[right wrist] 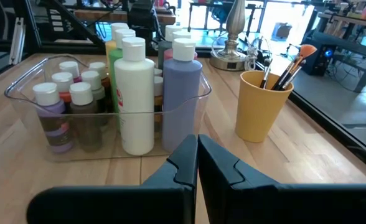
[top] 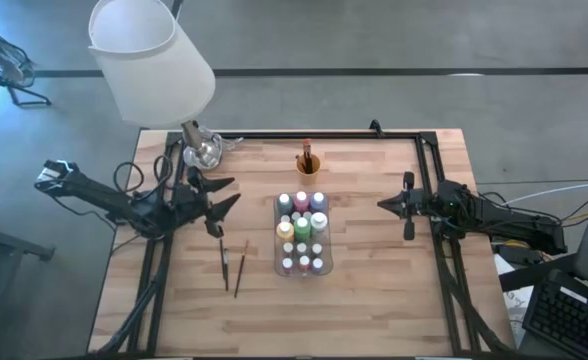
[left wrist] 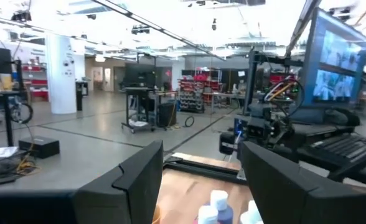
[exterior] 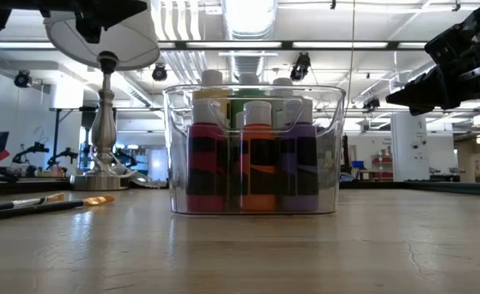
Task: Pick & Place Paint Supplies
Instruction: Put the orange paintbrush into the yellow cup
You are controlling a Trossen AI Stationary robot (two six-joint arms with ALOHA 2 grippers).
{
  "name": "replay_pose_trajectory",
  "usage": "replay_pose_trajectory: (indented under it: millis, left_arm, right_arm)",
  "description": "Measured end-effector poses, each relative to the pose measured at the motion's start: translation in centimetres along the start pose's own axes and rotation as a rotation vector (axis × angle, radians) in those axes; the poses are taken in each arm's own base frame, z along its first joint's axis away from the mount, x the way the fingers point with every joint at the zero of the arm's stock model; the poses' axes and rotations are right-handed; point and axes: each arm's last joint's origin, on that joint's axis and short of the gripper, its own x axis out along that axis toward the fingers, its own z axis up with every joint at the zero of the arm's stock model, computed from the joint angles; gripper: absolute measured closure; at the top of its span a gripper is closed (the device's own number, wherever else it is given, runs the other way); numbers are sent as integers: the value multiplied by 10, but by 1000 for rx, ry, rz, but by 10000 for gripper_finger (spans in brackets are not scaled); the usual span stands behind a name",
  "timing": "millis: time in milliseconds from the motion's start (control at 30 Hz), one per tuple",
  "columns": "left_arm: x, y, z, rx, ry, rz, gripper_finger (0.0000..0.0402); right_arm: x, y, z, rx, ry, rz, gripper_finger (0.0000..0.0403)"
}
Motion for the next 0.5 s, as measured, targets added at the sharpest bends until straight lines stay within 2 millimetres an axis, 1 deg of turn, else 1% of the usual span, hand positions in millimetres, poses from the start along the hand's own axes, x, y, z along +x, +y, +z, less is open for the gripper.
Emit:
replay_pose_trajectory:
  millis: [133,333,500]
  left_arm:
    - [0,0,-1,40,11,22,180]
    - [0,1,-1,25,11,33,180]
    - [2,0,5,104,-2,36,180]
  right_arm:
    - [0,0,0,0,0,0,394]
    - [0,0,0,0,0,0,394]
    - [0,0,0,0,0,0,394]
